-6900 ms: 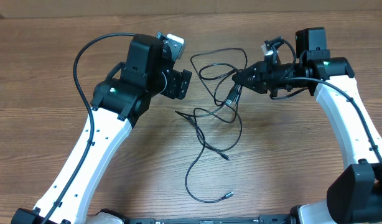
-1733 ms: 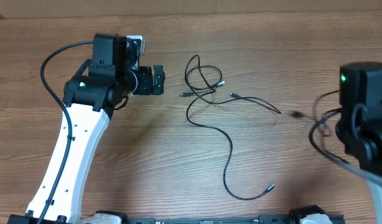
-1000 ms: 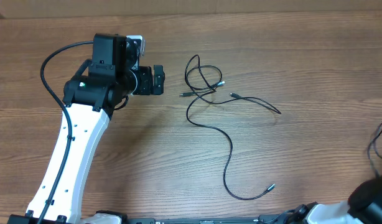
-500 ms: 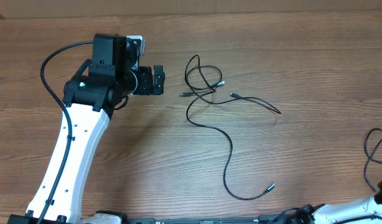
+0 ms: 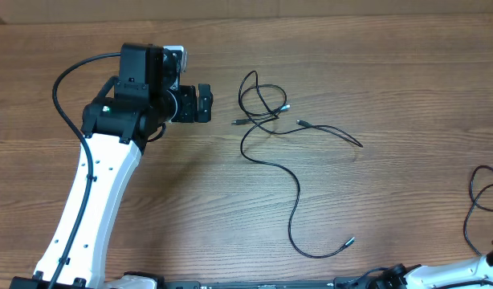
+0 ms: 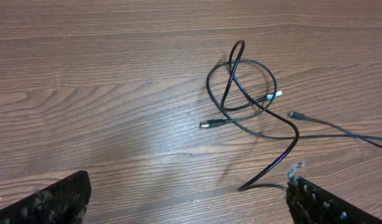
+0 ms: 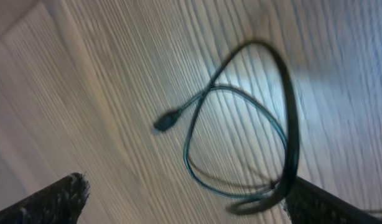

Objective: Untangle cables

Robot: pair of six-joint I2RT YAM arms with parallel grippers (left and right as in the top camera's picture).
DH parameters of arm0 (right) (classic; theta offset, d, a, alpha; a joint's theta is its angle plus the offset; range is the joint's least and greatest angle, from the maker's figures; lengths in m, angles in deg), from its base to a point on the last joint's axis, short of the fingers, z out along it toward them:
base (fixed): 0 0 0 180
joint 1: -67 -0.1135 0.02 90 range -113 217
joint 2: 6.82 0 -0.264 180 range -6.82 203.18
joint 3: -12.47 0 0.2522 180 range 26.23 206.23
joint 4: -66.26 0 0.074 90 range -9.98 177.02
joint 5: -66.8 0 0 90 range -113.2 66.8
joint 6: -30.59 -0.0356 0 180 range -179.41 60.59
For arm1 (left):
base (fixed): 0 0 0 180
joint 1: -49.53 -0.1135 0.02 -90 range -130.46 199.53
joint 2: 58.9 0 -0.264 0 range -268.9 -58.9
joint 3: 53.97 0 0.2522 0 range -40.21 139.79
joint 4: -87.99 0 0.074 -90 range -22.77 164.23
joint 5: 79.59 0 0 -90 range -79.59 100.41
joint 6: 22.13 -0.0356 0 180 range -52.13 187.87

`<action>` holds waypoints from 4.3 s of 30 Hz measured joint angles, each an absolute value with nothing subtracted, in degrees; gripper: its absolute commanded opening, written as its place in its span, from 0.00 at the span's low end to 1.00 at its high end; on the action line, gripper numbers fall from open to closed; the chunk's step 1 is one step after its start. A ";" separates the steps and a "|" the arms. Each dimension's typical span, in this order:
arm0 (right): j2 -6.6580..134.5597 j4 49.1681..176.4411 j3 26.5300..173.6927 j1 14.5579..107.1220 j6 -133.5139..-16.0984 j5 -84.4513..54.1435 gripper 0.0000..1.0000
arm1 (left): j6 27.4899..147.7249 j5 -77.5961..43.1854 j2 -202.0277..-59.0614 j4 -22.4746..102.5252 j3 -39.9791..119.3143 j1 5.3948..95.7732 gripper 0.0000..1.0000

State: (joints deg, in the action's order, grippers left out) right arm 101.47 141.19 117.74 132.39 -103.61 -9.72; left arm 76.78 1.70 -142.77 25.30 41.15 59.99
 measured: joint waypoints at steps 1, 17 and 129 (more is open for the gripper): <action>101.47 142.78 117.74 132.30 -102.89 -9.35 1.00 | 76.78 1.70 -142.77 25.33 41.15 59.99 1.00; 89.27 148.77 117.74 126.51 -90.26 -4.43 1.00 | 76.78 1.70 -142.77 25.33 41.15 59.99 1.00; 78.21 128.73 159.42 61.05 -70.43 -73.48 0.04 | 76.78 1.70 -142.77 25.33 41.15 59.99 1.00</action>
State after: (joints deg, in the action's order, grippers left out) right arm 78.21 128.73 159.42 61.05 -70.43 -73.48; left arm 76.78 1.70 -142.77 25.33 41.15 59.99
